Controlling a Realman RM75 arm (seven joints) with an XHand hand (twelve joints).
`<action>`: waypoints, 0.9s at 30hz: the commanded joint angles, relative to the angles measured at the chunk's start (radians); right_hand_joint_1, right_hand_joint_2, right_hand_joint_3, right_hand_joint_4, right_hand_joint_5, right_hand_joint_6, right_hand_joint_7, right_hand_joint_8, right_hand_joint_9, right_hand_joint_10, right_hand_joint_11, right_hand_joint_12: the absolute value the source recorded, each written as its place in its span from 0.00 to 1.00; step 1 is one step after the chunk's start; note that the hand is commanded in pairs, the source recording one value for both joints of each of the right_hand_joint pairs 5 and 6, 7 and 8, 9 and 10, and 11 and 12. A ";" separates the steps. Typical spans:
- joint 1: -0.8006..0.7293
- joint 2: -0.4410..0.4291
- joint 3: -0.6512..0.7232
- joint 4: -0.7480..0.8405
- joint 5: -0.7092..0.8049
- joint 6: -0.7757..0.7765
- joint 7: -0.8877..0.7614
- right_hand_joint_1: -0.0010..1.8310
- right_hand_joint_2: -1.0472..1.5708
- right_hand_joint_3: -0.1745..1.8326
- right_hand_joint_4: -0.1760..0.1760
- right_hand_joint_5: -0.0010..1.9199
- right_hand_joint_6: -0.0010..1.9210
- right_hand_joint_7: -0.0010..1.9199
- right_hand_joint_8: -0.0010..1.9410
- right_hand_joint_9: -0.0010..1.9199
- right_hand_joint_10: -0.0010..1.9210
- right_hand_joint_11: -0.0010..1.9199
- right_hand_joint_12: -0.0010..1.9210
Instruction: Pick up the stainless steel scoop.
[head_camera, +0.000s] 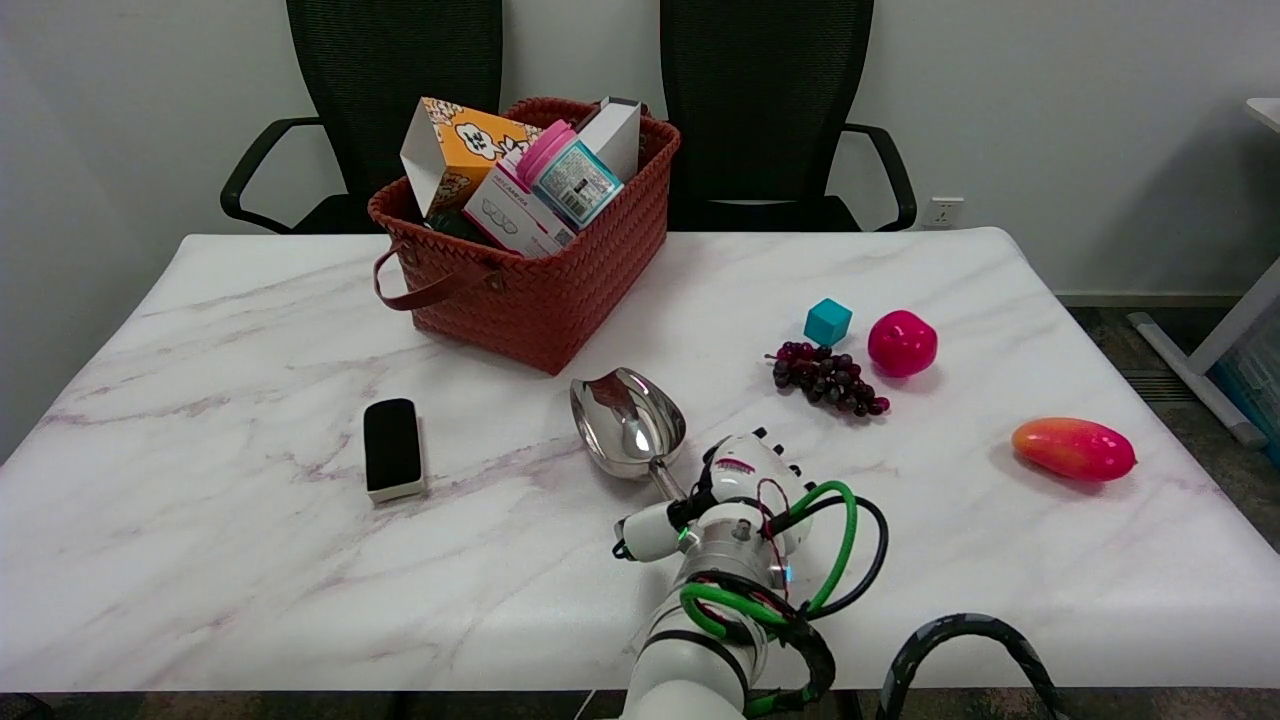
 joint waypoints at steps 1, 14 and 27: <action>0.040 0.001 0.009 0.013 0.078 0.004 -0.035 0.68 0.47 0.66 0.50 0.29 0.29 0.35 0.35 0.41 0.41 0.33 0.33; 0.017 0.001 0.013 0.039 0.134 0.005 -0.024 0.68 0.49 0.66 0.50 0.30 0.30 0.37 0.36 0.43 0.43 0.35 0.35; 0.017 0.007 0.007 0.046 0.134 0.002 -0.024 0.68 0.52 0.66 0.50 0.33 0.33 0.42 0.42 0.49 0.49 0.39 0.39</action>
